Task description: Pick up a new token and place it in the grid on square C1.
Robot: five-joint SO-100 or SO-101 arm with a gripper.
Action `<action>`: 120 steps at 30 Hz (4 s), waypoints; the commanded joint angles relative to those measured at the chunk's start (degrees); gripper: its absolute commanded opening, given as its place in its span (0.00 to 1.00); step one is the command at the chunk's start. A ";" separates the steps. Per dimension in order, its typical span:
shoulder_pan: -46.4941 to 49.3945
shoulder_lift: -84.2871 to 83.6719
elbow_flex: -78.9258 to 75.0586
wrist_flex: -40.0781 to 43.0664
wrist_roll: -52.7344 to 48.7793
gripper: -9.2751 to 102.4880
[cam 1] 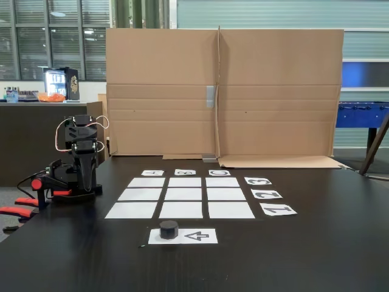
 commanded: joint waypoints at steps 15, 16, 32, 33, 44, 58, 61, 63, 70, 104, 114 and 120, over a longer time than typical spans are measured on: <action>0.35 0.26 -0.26 0.00 1.32 0.08; 0.35 0.26 -0.26 0.00 1.32 0.08; 0.44 0.26 -0.26 0.00 1.32 0.08; 0.44 0.26 -0.26 0.00 1.32 0.08; 0.26 0.26 -0.26 0.00 1.32 0.08; -2.46 -1.85 -1.49 -0.53 0.35 0.16; -2.55 -4.66 -2.81 -1.14 0.44 0.18; -2.55 -6.42 -3.16 -2.37 0.44 0.22; -2.72 -13.62 -7.29 -5.27 0.35 0.30; -6.59 -67.85 -55.11 -4.39 -4.48 0.51; -10.37 -77.52 -60.21 -3.60 -2.72 0.57; -12.57 -83.14 -66.27 -1.05 -0.88 0.59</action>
